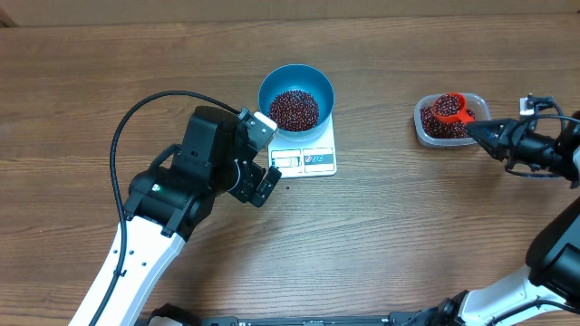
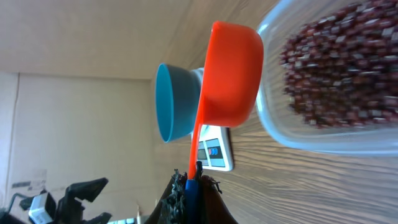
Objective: Scoop item into bowl and weigh 150g on scale
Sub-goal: 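Scoop a third load of beans with right gripper and lift, then carry filled red scoop with right gripper over the blue bowl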
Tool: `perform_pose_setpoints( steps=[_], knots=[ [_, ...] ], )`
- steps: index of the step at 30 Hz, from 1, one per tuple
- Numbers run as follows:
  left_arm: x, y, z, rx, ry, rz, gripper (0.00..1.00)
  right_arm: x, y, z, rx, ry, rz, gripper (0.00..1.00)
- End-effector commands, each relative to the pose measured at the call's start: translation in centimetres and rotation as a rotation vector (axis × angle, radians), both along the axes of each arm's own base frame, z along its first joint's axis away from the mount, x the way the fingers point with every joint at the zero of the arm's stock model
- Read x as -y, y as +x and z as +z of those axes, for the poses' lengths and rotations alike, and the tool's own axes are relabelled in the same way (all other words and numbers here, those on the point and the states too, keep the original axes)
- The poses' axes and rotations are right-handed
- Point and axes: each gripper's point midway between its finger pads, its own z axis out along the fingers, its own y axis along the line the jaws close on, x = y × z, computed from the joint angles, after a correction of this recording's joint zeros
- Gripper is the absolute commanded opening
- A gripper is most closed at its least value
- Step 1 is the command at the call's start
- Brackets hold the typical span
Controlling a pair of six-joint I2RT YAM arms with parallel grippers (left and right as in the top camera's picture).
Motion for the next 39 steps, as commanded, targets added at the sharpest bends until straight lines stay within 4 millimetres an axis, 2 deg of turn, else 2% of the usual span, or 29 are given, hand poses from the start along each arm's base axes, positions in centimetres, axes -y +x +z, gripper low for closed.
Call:
perform_pose_setpoints(
  steps=[1, 10, 24, 30, 34, 36, 39],
  knots=[
    [0.2, 0.2, 1.3, 0.033, -0.019, -0.017, 1.0, -2.5, 0.4, 0.9, 0.042, 0.056, 0.061, 0.04],
    [0.2, 0.2, 1.3, 0.033, -0.019, -0.017, 1.0, -8.4, 1.9, 2.7, 0.088, 0.034, 0.226, 0.04],
    [0.2, 0.2, 1.3, 0.032, -0.02, -0.017, 1.0, -17.6, 4.9, 5.4, 0.145, 0.036, 0.382, 0.04],
    [0.2, 0.2, 1.3, 0.033, -0.019, -0.017, 1.0, -21.6, 6.2, 5.2, 0.154, -0.027, 0.397, 0.04],
    [0.2, 0.2, 1.3, 0.033, -0.019, -0.017, 1.0, -24.4, 6.9, 4.3, 0.165, -0.149, 0.386, 0.04],
    [0.2, 0.2, 1.3, 0.033, -0.019, -0.017, 1.0, -25.4, 7.2, 4.0, 0.175, -0.213, 0.376, 0.04],
    [0.2, 0.2, 1.3, 0.033, -0.019, -0.017, 1.0, -25.9, 7.6, 3.5, 0.168, -0.299, 0.346, 0.04]
  ],
)
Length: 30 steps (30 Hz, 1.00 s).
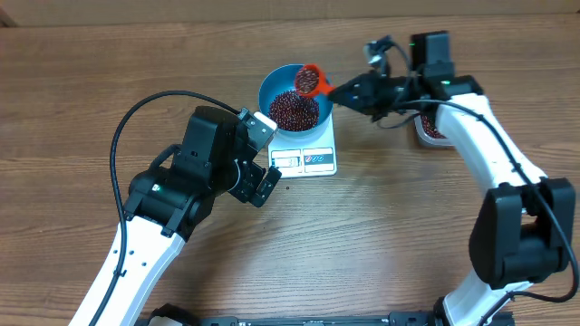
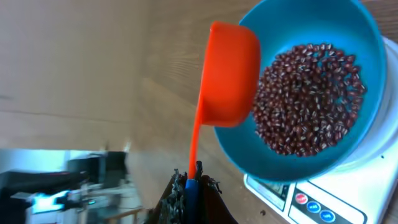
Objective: Scoop item into bowl and weigh 150g on scale
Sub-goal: 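Carry filled red scoop with right gripper over the blue bowl, then tilt scoop with right gripper to pour beans into bowl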
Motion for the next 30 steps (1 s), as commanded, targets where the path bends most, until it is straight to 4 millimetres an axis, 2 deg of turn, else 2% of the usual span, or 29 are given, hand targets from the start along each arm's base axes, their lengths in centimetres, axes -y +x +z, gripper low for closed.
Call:
perform_pose_setpoints(
  steps=[1, 7, 11, 16, 30],
  knots=[
    [0.2, 0.2, 1.3, 0.033, -0.019, -0.017, 1.0, 0.4, 2.2, -0.3, 0.048, -0.16, -0.111, 0.04],
    [0.2, 0.2, 1.3, 0.033, -0.019, -0.017, 1.0, 0.2, 1.8, -1.1, 0.101, -0.391, -0.117, 0.04],
    [0.2, 0.2, 1.3, 0.033, -0.019, -0.017, 1.0, 0.0, 1.6, -0.7, 0.14, -0.511, -0.119, 0.04],
    [0.2, 0.2, 1.3, 0.033, -0.019, -0.017, 1.0, -0.5, 1.4, 0.2, 0.16, -0.524, -0.108, 0.03],
    [0.2, 0.2, 1.3, 0.033, -0.019, -0.017, 1.0, -0.3, 0.9, 0.0, 0.143, -0.536, -0.096, 0.04]
  ],
)
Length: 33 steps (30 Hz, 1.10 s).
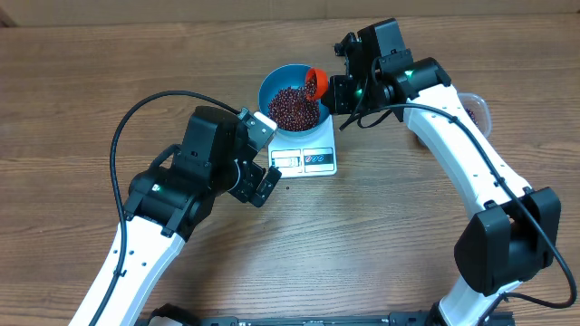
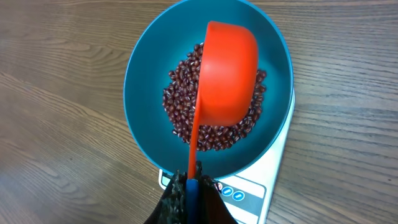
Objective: Scoop item into bowl and weigh 150g on scale
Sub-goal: 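Tilt scoop with right gripper to pour beans into bowl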
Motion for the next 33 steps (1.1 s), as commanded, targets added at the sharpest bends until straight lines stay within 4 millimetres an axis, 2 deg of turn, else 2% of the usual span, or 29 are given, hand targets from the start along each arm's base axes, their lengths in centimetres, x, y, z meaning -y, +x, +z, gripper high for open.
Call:
perform_pose_setpoints(
  steps=[1, 14, 19, 23, 33],
  knots=[
    [0.2, 0.2, 1.3, 0.033, -0.019, -0.017, 1.0, 0.2, 0.8, 1.2, 0.043, -0.004, 0.003, 0.04],
    [0.2, 0.2, 1.3, 0.033, -0.019, -0.017, 1.0, 0.0, 0.7, 1.4, 0.05, -0.006, 0.013, 0.03],
    [0.2, 0.2, 1.3, 0.033, -0.019, -0.017, 1.0, -0.5, 0.3, 2.1, 0.083, -0.017, 0.044, 0.03],
    [0.2, 0.2, 1.3, 0.033, -0.019, -0.017, 1.0, -0.1, 0.3, 2.5, 0.119, -0.079, 0.026, 0.03],
    [0.2, 0.2, 1.3, 0.032, -0.019, -0.017, 1.0, -1.4, -0.5, 3.0, 0.243, -0.272, 0.081, 0.04]
  ],
)
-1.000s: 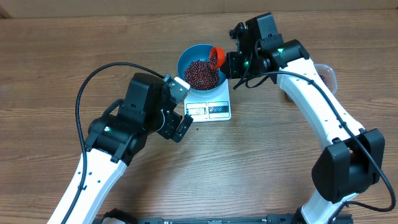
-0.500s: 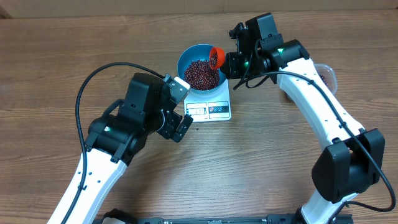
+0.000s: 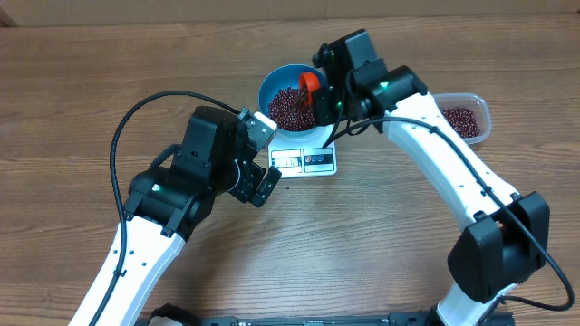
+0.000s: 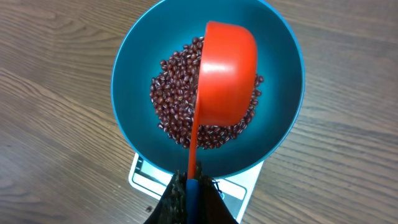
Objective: Scoop item into bowl and weigh 150g on scale
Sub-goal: 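Tilt scoop with right gripper to pour beans into bowl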
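Note:
A blue bowl [image 3: 272,86] holding dark red beans [image 3: 288,109] stands on a white scale [image 3: 313,161]. My right gripper [image 4: 193,186] is shut on the thin handle of an orange scoop [image 4: 227,74]. The scoop hangs over the beans [image 4: 171,109] inside the bowl [image 4: 134,68], its rounded back towards the wrist camera and its hollow hidden. The overhead view shows the scoop [image 3: 311,88] at the bowl's right side. My left gripper [image 3: 263,186] rests by the scale's left edge, holding nothing; the overhead view does not show how its jaws stand.
A clear plastic tub [image 3: 464,116] with more red beans sits at the right, behind the right arm. The left arm's black cable [image 3: 136,113] loops over the table to the left. A stray bean [image 3: 288,188] lies in front of the scale.
The right wrist has shifted a little to the left. The scoop, then over the bowl's right rim, is now further inside the bowl. The left arm has not moved.
The scoop first sat heaped with beans in the tub at the right, gripped by my right gripper. Then it was at the bowl's right rim, still loaded. Then it was tipped over the bowl, and now it hangs turned over above the beans.

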Tool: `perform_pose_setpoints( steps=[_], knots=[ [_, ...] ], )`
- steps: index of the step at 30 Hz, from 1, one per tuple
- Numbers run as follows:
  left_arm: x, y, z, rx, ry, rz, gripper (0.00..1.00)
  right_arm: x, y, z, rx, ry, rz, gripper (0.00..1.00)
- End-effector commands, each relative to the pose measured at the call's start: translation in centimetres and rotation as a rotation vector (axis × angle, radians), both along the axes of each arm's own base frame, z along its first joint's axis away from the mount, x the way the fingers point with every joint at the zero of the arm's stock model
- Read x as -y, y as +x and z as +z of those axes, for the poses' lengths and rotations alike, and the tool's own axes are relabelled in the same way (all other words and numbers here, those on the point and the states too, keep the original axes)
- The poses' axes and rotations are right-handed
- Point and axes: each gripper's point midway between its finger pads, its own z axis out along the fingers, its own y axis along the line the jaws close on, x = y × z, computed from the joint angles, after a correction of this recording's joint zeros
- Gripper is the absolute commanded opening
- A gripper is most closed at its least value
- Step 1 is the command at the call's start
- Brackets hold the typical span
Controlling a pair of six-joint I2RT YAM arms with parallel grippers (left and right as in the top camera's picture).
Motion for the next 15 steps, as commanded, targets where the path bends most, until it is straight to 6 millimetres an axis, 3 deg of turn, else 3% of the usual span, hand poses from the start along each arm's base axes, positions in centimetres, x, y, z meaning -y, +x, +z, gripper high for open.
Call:
perform_pose_setpoints(
  steps=[1, 15],
  knots=[
    [0.22, 0.2, 1.28, 0.032, -0.019, -0.017, 1.0, 0.17, 0.54, 3.42, 0.132, -0.059, 0.005, 0.04],
    [0.22, 0.2, 1.28, 0.032, -0.019, -0.017, 1.0, 0.29, 0.19, 3.16, 0.115, -0.067, 0.007, 0.04]
  ],
)
